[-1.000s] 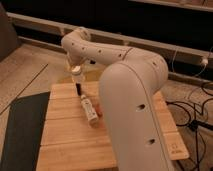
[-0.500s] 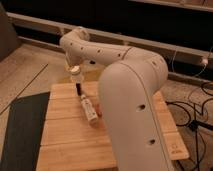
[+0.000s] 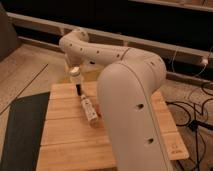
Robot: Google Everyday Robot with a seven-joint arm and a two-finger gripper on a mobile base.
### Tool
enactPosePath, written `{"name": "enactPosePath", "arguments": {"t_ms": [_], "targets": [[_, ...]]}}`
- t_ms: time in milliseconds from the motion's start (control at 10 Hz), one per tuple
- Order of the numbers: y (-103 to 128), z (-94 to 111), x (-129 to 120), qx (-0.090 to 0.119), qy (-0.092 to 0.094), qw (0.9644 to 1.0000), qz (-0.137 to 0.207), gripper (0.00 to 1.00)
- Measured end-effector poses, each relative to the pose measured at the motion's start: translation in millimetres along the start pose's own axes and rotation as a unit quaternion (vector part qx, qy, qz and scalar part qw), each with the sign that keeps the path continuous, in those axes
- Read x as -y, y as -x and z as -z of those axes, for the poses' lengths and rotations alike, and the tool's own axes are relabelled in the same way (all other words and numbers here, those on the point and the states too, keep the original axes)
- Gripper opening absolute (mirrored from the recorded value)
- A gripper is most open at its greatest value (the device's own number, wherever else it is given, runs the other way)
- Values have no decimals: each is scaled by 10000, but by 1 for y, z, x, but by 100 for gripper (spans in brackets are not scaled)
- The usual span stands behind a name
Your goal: Place the ceramic cup over the eraser
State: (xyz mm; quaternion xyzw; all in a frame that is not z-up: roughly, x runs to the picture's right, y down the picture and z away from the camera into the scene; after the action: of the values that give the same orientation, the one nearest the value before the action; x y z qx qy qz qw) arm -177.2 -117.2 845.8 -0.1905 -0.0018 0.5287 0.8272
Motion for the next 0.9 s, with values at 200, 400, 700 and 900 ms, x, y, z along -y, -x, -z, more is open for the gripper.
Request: {"name": "enactPosePath", "arguments": {"t_ms": [200, 400, 700, 900], "targets": [[1, -7, 6, -39, 24, 10000, -17, 17], [-4, -21, 16, -163, 42, 9998, -83, 17], [-15, -52, 23, -413, 177, 9987, -240, 17], [-13, -67, 20, -452, 324, 9980, -287, 17]]}}
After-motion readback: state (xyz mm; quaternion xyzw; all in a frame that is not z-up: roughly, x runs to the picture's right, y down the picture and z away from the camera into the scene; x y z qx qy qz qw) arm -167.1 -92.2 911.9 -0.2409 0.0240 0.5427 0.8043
